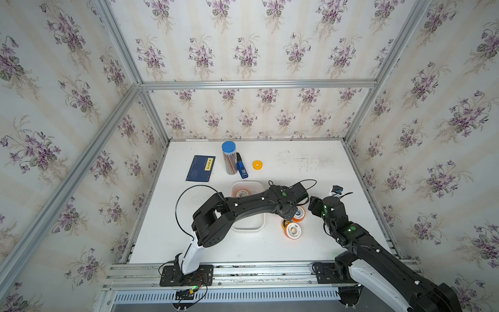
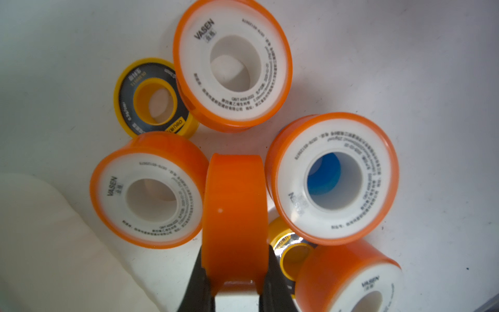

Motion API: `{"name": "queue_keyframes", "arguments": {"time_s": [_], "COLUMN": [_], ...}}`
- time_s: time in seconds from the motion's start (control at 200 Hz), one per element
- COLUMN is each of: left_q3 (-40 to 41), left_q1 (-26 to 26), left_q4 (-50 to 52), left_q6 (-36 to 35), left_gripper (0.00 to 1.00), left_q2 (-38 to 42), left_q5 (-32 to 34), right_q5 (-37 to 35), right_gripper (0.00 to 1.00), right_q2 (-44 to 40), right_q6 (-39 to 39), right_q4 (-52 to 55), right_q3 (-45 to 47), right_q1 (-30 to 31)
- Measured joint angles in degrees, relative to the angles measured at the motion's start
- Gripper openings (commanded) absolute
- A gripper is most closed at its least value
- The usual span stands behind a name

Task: Put the sealing tape into the storage box
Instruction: Pick up the sealing tape at the center of the board, then place the sealing tape in the storage box.

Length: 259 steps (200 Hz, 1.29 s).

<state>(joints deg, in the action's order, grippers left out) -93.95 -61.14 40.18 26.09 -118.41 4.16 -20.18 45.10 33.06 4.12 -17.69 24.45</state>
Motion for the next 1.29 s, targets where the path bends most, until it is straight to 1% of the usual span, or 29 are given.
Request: {"name": "queue_keyframes", "arguments": {"time_s": [0.565, 0.839, 0.939, 1.084, 1.294], "left_q3": [2.3, 5.9, 8.6, 14.2, 25.8], "left_q1": [0.0, 0.3, 1.3, 3.9, 10.7], "left_q4": [1.6, 2.2, 2.2, 1.8, -2.1], "left_q6": [0.0, 1.4, 2.0, 3.0, 4.5], "left_gripper": [0.09, 0.10, 0.10, 0.11, 0.11], "left_q2": [7.6, 13.0, 16.6, 22.9, 33.2], "left_q5": [1.7, 2.6, 2.7, 1.7, -3.3], "right_q5": [0.1, 0.1, 0.1, 0.1, 0.1], "right_gripper": [0.79, 0.79, 0.79, 0.80, 0.80], "right_q2": [0.0, 0.0, 0.0, 0.0, 0.0], "right_q6": [0.0, 0.0, 0.0, 0.0, 0.0], "right_q4": [0.0, 0.0, 0.0, 0.0, 0.0], "right_q3": [0.0, 0.0, 0.0, 0.0, 0.0], "right_q1": [0.0, -0.1, -0.1, -0.1, -0.1]}}
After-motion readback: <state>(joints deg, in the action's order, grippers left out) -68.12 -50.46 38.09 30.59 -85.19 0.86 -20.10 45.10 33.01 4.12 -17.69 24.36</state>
